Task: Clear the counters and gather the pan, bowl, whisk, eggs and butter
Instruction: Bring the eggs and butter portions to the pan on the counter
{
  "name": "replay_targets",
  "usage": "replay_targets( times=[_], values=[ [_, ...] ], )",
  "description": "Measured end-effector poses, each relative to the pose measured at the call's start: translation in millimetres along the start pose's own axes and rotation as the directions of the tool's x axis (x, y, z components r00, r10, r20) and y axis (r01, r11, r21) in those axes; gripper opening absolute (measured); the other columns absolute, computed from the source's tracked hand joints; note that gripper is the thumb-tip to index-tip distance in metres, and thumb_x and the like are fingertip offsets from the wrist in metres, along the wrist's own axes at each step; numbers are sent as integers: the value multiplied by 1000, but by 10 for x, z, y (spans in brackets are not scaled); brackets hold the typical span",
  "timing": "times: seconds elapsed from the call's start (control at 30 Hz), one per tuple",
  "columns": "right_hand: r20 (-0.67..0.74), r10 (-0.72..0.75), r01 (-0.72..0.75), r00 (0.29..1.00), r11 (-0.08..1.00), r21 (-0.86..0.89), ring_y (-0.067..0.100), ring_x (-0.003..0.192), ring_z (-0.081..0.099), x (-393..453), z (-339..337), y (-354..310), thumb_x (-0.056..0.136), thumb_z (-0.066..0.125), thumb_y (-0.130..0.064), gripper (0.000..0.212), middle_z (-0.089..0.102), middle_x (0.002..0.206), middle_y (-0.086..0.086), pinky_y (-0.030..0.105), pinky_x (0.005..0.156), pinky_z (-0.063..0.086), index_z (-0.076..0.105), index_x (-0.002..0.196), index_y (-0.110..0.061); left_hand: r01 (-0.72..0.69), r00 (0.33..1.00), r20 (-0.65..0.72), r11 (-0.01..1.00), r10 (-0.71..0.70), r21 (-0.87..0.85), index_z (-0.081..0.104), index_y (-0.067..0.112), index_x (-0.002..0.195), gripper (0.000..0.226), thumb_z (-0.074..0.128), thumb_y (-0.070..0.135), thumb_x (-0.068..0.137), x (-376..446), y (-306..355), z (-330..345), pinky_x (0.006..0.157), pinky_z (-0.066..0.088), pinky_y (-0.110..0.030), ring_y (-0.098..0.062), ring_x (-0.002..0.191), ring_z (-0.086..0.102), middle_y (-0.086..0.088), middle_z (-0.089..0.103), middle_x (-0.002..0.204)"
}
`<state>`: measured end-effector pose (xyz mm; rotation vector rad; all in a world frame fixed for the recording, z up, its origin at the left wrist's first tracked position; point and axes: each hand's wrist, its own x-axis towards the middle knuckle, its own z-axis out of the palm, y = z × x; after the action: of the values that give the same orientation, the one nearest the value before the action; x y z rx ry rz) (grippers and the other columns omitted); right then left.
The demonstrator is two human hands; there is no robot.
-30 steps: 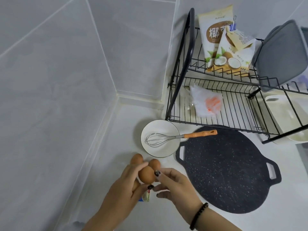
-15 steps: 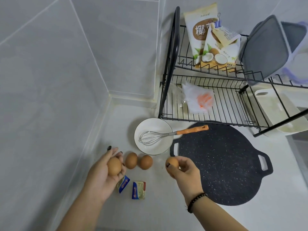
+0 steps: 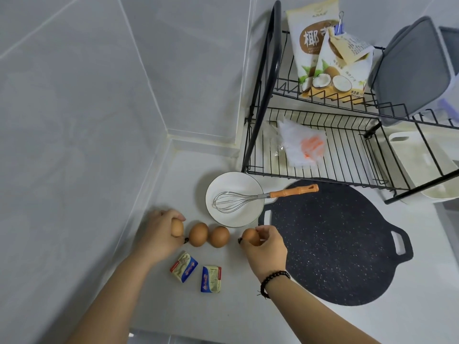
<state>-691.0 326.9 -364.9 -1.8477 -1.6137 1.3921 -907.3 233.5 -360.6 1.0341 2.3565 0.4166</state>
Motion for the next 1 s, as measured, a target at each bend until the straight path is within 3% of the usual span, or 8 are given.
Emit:
replay_targets(
  times=[0.2, 0.3, 0.5, 0.67, 0.77, 0.87, 0.93, 1.0],
  values=[
    [-31, 15, -13, 999, 999, 47, 11, 91, 57, 4, 62, 10, 76, 74, -25, 33, 59, 107, -2, 14, 66, 38, 54, 102, -24, -65, 998, -12, 998, 65, -8, 63, 31, 122, 60, 86, 23, 67, -24, -40, 20, 94, 47, -34, -19, 111, 53, 3, 50, 121],
    [-47, 18, -14, 999, 996, 84, 10, 90, 58, -5, 110, 18, 75, 74, -24, 32, 59, 107, -1, 10, 63, 37, 53, 100, -26, -85, 996, 14, 996, 85, -6, 58, 31, 130, 63, 82, 23, 72, -46, -40, 36, 95, 47, -34, -17, 113, 53, 4, 47, 125],
    [-35, -30, 32, 999, 997, 67, 8, 91, 54, -20, 140, 40, 75, 75, -20, 35, 56, 111, -1, 16, 72, 40, 52, 101, -27, -92, 995, 40, 995, 93, -25, 49, 25, 141, 66, 76, 17, 80, -79, -42, 90, 102, 42, -31, -17, 121, 48, 1, 42, 132],
    [-27, -64, 66, 998, 994, 82, 6, 93, 53, -85, 85, 35, 76, 77, -21, 48, 50, 115, -5, 9, 72, 38, 53, 117, -22, -88, 996, -16, 993, 87, -81, 46, 22, 143, 72, 77, 15, 79, -157, -12, 105, 101, 40, -27, -19, 123, 49, -1, 41, 137],
    [-117, -154, 163, 981, 984, 74, 2, 92, 51, -200, -12, 37, 76, 77, -18, 42, 47, 110, -10, 18, 78, 45, 52, 109, -26, -80, 990, -129, 988, 63, -135, 46, 24, 141, 76, 80, 17, 74, -270, -101, 131, 98, 47, -38, -21, 118, 52, -1, 45, 134],
    [-131, -446, 447, 886, 894, -22, 0, 90, 51, -381, -90, 134, 76, 75, -9, 37, 48, 103, -14, 12, 76, 43, 53, 96, -30, -84, 955, -297, 942, -17, -324, 49, 18, 135, 66, 78, 7, 76, -495, -166, 239, 92, 47, -34, -13, 105, 52, -1, 47, 121],
    [2, -650, 647, 760, 756, -95, -2, 93, 50, -480, -65, 248, 77, 72, -10, 32, 49, 104, -12, 8, 79, 39, 55, 98, -26, -103, 919, -390, 920, -58, -379, 52, 17, 129, 57, 76, 4, 78, -665, -180, 328, 81, 46, -24, -6, 94, 52, 0, 50, 112],
    [210, -728, 757, 653, 630, -171, 4, 101, 51, -528, 18, 349, 78, 67, -21, 30, 48, 112, -11, 12, 86, 42, 54, 105, -26, -93, 917, -389, 908, -81, -409, 50, 22, 124, 57, 78, 9, 76, -797, -206, 455, 74, 44, -21, -7, 95, 54, 4, 53, 107]
  ],
)
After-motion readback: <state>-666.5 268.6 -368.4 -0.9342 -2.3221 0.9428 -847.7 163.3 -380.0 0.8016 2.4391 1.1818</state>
